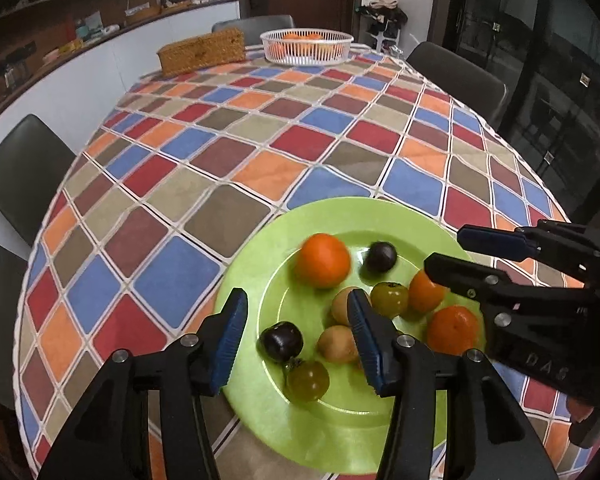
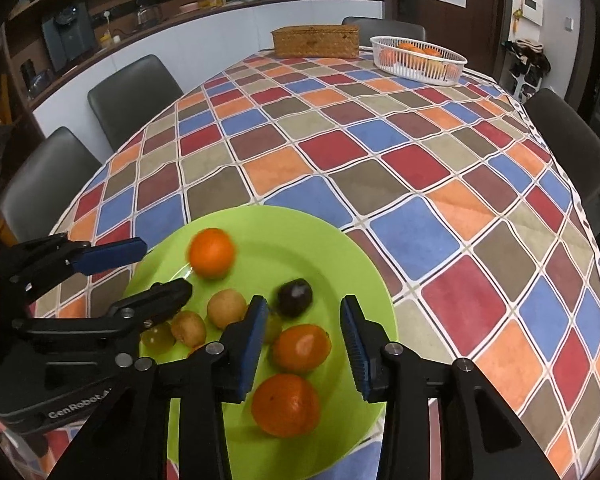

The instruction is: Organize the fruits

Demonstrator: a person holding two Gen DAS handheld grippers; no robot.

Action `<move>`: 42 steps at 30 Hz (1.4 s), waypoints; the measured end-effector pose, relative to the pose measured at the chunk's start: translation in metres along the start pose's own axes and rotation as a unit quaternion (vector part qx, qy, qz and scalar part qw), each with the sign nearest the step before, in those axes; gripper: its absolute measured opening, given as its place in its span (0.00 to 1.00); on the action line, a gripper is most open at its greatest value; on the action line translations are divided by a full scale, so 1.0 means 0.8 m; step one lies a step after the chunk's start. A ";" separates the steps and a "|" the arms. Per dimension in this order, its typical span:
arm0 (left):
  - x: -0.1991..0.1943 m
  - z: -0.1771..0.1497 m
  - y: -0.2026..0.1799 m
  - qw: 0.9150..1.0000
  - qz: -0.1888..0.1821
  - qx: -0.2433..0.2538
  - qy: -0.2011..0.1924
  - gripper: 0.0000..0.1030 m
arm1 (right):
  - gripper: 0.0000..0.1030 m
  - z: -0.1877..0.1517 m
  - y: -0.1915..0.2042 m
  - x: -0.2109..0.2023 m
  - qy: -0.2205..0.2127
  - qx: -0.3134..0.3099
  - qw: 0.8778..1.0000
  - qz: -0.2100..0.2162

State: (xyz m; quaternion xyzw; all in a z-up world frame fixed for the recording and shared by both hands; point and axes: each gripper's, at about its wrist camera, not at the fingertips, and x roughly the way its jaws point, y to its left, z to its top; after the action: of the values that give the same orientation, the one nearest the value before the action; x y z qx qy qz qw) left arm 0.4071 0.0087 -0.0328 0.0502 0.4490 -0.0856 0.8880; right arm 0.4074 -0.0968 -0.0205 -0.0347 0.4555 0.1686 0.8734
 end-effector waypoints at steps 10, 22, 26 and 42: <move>-0.087 -0.018 -0.015 0.996 0.037 -0.002 -0.077 0.56 | 0.38 -0.022 0.016 -0.076 -0.068 -0.013 0.997 -0.018; -0.190 -0.073 -0.050 0.989 0.046 0.000 -0.138 0.61 | 0.46 -0.083 0.033 -0.189 -0.146 -0.005 0.989 -0.034; -0.221 -0.098 -0.059 0.986 0.047 -0.007 -0.160 0.62 | 0.46 -0.111 0.041 -0.221 -0.162 -0.007 0.986 -0.038; -0.296 -0.183 -0.092 0.977 0.063 -0.004 -0.205 0.64 | 0.46 -0.204 0.064 -0.282 -0.185 0.000 0.982 -0.033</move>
State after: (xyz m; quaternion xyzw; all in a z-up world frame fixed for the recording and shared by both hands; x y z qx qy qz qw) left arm 0.1393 -0.0137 0.0702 0.0556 0.2539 -0.0362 0.9649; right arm 0.1433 -0.1427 0.0715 -0.0184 0.2847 0.1432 0.9477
